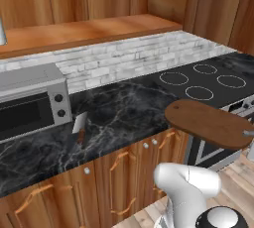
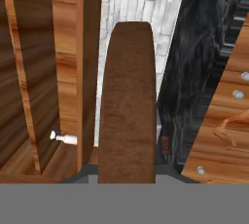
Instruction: Move the cutting board and knife to the sink. Then move spray from the cabinet to the counter.
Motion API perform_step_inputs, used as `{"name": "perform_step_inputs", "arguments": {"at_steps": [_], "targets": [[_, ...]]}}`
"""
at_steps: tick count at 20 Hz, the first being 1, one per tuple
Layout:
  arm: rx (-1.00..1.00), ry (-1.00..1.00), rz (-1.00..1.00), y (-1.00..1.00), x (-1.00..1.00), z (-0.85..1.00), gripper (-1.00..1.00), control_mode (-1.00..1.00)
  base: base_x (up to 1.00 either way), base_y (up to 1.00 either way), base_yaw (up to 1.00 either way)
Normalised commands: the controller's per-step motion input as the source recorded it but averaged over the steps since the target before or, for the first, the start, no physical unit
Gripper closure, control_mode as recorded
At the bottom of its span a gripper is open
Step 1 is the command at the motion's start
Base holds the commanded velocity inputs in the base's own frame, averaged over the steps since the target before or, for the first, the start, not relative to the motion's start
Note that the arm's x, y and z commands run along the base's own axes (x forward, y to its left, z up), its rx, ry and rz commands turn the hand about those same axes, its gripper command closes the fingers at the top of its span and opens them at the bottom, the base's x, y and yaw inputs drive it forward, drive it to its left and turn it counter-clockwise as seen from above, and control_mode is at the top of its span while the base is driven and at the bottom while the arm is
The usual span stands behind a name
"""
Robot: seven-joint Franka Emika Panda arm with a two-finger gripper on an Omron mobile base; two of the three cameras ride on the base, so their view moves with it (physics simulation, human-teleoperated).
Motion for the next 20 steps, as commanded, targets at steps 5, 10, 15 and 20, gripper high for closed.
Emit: {"name": "perform_step_inputs", "arguments": {"at_steps": [5,10,15,20], "targets": [[0.0,0.0,0.0,0.0,0.0,0.0,1.0,1.0,0.0,0.1,-0.94],[0.0,0.0,0.0,0.0,0.0,0.0,1.0,1.0,0.0,0.03,-0.96],[0.0,0.0,0.0,0.0,0.0,0.0,1.0,1.0,0.0,0.0,-0.81],[0.0,0.0,0.0,0.0,0.0,0.0,1.0,1.0,0.06,-0.12,-0.46]]}}
